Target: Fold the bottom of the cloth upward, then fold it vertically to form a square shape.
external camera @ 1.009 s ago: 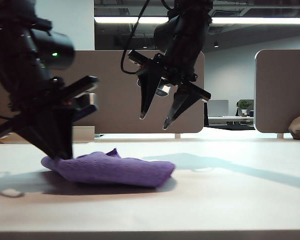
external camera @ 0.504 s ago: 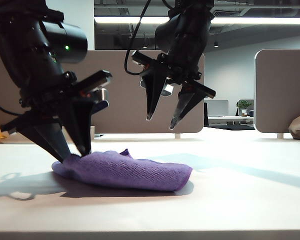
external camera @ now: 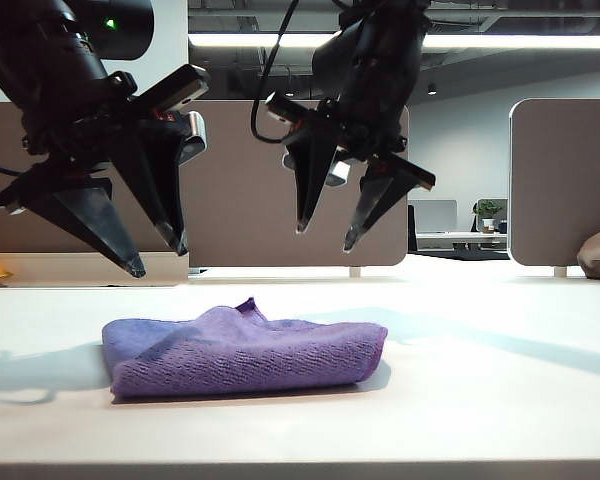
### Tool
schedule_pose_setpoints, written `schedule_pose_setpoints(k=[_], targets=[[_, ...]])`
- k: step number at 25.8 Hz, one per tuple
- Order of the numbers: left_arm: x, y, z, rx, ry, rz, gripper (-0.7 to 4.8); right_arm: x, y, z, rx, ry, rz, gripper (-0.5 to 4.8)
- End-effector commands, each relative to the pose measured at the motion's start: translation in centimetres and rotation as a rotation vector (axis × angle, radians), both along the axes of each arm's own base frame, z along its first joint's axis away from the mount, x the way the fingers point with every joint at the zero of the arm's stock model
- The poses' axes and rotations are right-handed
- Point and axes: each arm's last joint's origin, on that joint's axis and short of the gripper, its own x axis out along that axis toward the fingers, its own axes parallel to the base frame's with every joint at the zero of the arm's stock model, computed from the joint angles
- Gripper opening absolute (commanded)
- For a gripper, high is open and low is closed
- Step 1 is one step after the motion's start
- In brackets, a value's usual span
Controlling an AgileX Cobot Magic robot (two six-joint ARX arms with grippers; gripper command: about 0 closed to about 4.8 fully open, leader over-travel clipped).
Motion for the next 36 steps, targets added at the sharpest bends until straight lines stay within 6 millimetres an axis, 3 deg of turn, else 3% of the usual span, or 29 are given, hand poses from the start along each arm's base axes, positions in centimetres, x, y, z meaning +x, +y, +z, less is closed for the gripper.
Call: schedule_pose_setpoints(k=[1, 6, 11, 14, 15, 17, 21, 24, 36], targets=[[0.5, -0.1, 0.3, -0.003, -0.066, 0.028, 1.87, -0.5, -0.2, 1.3, 0.013, -0.028, 0.005, 2.52], [1.6, -0.2, 0.6, -0.056, -0.151, 0.043, 1.86, -1.0, -0.8, 2.9, -0.023, -0.094, -0.005, 2.52], [3.8, 2.1, -0.6, -0.109, -0.110, 0.115, 1.84, -1.3, -0.8, 3.3, 0.054, -0.054, -0.003, 2.52], [4.6, 2.4, -1.2, -0.159, -0.095, 0.105, 1.83, -1.2, -1.0, 3.3, 0.037, -0.063, -0.012, 2.51], [4.9, 2.3, -1.7, -0.156, -0.099, 0.092, 1.83, -1.0, -1.4, 3.2, 0.034, -0.054, -0.034, 2.27], [5.3, 2.1, -2.5, -0.169, -0.077, 0.085, 1.83, -0.8, -1.9, 2.4, 0.016, -0.031, -0.048, 2.04], [5.8, 1.8, -3.5, -0.179, -0.059, 0.074, 1.83, -1.3, -2.7, -0.9, -0.038, 0.072, -0.025, 2.10], [6.2, 1.7, -3.5, -0.194, -0.093, 0.069, 1.78, -1.3, -2.6, -2.0, -0.006, 0.081, -0.004, 2.12], [6.5, 1.5, -4.5, -0.223, -0.051, 0.062, 1.78, -0.1, -2.9, -2.0, 0.168, 0.020, 0.048, 2.35]])
